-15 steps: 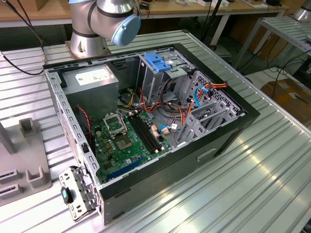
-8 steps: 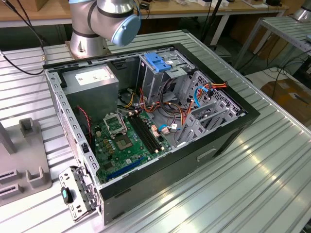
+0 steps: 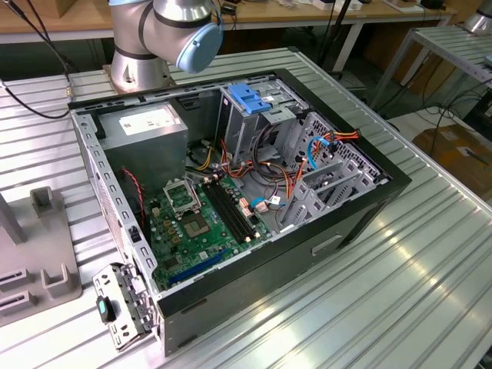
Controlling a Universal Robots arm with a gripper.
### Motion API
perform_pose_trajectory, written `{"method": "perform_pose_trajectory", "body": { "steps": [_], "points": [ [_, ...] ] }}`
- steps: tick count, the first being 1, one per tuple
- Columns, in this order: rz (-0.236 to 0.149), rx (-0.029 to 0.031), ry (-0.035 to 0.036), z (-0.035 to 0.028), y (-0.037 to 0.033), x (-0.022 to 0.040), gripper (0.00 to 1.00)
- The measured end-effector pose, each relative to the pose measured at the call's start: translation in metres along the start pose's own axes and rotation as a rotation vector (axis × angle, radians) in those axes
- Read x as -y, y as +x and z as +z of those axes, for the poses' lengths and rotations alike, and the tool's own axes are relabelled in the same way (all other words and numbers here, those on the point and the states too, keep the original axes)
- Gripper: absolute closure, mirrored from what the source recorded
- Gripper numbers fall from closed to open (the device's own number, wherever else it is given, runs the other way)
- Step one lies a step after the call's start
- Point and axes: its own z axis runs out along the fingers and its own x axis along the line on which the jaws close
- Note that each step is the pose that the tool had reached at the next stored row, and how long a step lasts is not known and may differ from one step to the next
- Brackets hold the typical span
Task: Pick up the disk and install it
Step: 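Pick up the disk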
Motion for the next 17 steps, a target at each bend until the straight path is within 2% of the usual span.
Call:
{"method": "perform_pose_trajectory", "body": {
  "steps": [3,5,14,17],
  "points": [
    [-0.058,0.001,-0.0019,0.0037,0.0001,-0.0001,0.56],
    [-0.071,0.0013,-0.0023,0.0054,0.0002,-0.0001,0.56],
    [-0.079,0.0024,-0.0026,0.0075,0.0003,-0.0001,0.56],
    [-0.079,0.0024,-0.0026,0.0128,0.0004,-0.0002,0.56]
  ]
}}
